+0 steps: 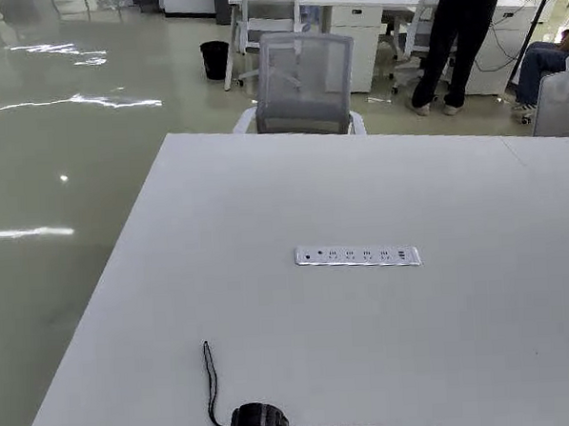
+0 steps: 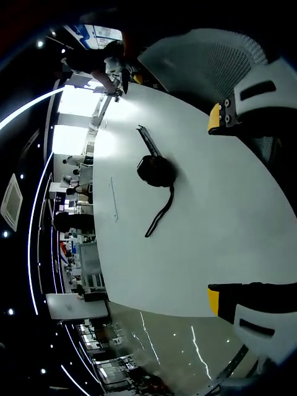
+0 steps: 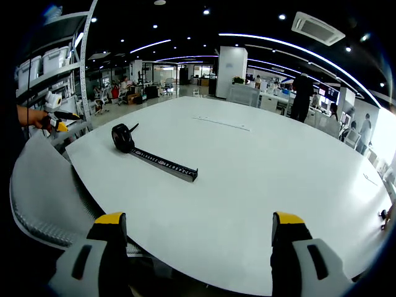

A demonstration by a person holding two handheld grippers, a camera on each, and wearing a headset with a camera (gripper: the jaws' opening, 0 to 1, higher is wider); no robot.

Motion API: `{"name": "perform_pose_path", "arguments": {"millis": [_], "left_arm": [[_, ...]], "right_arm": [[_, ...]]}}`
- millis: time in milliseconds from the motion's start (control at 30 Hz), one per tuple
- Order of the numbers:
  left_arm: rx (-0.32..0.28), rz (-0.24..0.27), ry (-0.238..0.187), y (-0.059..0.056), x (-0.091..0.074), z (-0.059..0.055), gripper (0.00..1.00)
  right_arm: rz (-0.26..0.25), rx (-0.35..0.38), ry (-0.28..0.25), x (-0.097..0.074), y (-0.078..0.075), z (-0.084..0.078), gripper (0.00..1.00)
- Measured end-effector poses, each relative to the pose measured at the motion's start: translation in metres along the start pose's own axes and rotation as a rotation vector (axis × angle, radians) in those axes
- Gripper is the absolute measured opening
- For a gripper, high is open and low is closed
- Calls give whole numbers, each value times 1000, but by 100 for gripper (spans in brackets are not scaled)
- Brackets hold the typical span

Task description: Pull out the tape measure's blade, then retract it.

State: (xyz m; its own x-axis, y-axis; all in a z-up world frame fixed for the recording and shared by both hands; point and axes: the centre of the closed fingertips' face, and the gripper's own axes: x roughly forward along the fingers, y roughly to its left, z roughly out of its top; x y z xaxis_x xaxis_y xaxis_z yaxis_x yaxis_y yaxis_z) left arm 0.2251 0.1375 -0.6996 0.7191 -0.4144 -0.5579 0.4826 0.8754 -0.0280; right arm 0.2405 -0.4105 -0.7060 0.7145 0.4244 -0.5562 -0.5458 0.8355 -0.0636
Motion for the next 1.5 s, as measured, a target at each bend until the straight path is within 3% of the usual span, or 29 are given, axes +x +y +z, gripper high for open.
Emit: {"name": "perform_pose_path", "arguments": {"millis": [167, 567, 700, 900, 1100, 1500], "left_arm": [[57, -45, 38, -10, 9, 4, 99], [95, -82, 57, -13, 26, 15, 99], [142, -115, 87, -19, 37, 16, 99], [176, -157, 99, -27, 48, 25, 99], [237, -199, 128, -32, 59, 29, 99], [363, -276, 176, -43, 92, 46, 97]], "right_arm": [[21, -17, 13, 8, -2, 3, 99], [72, -42, 31, 26, 3, 11, 97], [98, -57, 43, 36, 8, 11, 98], [132, -93, 57, 48, 12, 17, 97], [210, -178, 115, 58, 24, 14, 95], [276, -277, 130, 92, 32, 34, 93]]}}
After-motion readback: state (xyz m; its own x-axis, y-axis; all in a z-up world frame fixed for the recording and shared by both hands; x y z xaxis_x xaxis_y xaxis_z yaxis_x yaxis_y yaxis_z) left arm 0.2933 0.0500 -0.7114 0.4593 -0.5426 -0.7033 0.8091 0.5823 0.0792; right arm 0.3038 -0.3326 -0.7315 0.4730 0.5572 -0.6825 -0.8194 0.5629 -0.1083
